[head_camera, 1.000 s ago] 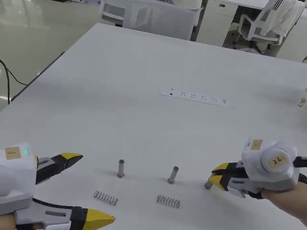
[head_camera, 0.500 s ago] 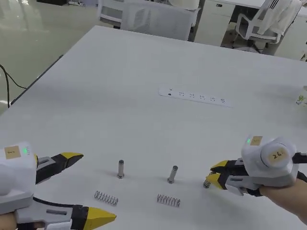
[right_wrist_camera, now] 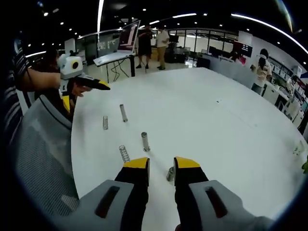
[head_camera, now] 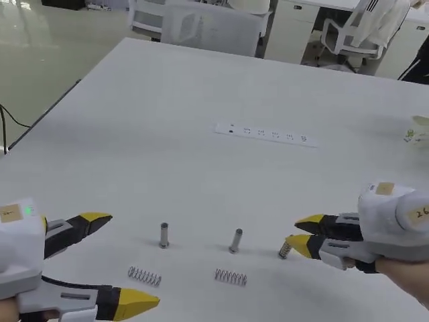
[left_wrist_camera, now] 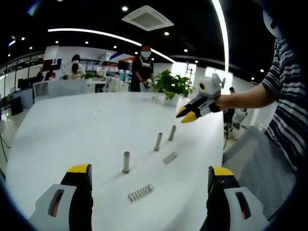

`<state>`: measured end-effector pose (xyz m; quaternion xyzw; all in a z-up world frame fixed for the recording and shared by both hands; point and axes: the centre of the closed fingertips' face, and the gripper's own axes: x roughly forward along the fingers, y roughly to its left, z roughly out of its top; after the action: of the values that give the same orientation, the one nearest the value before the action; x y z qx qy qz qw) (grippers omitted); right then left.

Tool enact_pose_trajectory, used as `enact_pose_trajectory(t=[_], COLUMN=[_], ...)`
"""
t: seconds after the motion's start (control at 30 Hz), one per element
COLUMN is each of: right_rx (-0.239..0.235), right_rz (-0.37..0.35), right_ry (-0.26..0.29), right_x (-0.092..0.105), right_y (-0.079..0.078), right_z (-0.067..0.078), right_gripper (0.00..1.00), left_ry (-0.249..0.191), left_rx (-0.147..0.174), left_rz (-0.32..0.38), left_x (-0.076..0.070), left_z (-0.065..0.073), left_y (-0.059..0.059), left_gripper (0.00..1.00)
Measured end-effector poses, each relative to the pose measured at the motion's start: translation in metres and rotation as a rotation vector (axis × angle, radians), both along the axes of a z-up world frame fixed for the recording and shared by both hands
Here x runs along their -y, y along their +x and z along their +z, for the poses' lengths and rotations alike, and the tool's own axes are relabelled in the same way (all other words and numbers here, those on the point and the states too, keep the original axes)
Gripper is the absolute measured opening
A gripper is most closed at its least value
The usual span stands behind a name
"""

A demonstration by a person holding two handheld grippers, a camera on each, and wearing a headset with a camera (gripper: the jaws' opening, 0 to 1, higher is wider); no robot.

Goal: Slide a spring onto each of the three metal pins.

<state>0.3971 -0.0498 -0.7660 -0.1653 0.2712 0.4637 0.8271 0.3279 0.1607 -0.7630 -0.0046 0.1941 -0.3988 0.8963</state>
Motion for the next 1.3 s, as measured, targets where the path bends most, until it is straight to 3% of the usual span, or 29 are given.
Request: enact_pose_trajectory(t=[0.13,0.7,0.97,1.3], right_rx=[-0.042,-0.108,-0.105,-0.059], right_rz=[-0.004,-0.004,0.027,0.188], right_ry=[0.037,0.016,-0.003,-0.088], right_x=[0.0,0.006,-0.005,-0.043], right_y=[-0.011,-0.04,-0.044,-0.054], right_z=[0.0,-0.029,-0.031,-0.039], right_gripper=[0.19,0.19,0.18,0.18], left_ry=[0.006,0.008,0.011,0.017], left_rx=[0.0,-0.003,-0.011,-0.02], left_rz=[-0.003,-0.021,-0.025,-0.027], left_x=[0.0,0.006,0.007,0.005], left_z=[0.0,0.0,-0.002,-0.004], left_y=[0.0,0.001,0.002,-0.001], left_gripper=[0.97,0.96,0.95,0.94])
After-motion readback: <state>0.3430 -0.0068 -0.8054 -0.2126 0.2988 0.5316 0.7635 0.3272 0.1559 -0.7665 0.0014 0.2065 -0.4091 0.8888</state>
